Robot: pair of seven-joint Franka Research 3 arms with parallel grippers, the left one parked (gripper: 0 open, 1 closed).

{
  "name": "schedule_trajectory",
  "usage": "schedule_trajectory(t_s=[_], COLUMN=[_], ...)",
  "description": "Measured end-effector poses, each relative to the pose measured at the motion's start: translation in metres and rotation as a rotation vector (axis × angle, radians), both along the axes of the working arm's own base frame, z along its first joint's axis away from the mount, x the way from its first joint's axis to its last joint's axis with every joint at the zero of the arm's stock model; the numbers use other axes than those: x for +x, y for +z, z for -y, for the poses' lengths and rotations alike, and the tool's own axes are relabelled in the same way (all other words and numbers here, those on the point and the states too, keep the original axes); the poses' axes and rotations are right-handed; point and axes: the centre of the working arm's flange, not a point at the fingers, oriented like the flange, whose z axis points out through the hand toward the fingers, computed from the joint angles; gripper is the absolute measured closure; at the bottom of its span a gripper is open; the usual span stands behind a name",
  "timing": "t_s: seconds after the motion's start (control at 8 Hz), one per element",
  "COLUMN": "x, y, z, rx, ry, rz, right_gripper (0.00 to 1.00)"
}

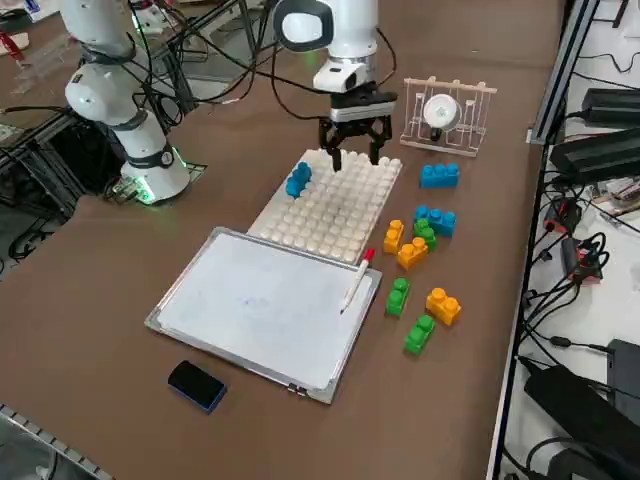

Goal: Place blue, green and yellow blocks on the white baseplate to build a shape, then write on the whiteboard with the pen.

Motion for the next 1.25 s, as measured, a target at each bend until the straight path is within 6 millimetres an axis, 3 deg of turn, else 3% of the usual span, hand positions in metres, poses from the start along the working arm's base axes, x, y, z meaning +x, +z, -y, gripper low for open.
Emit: schedule_trajectory(t_s=[0.25,0.5,0.88,1.25], x=[0.043,0.071,0.114,0.141], y=[-0.001,-0.008,-0.036,-0.064], z=[0.012,0.032,0.031,0.045], rx=[0.08,0.122,0.144,0.144], ry=[0.063,0.11,0.082,-0.043], rz=[0.012,0.029,0.064,0.091], right_gripper=[0.0,0.02,0.03,0.04])
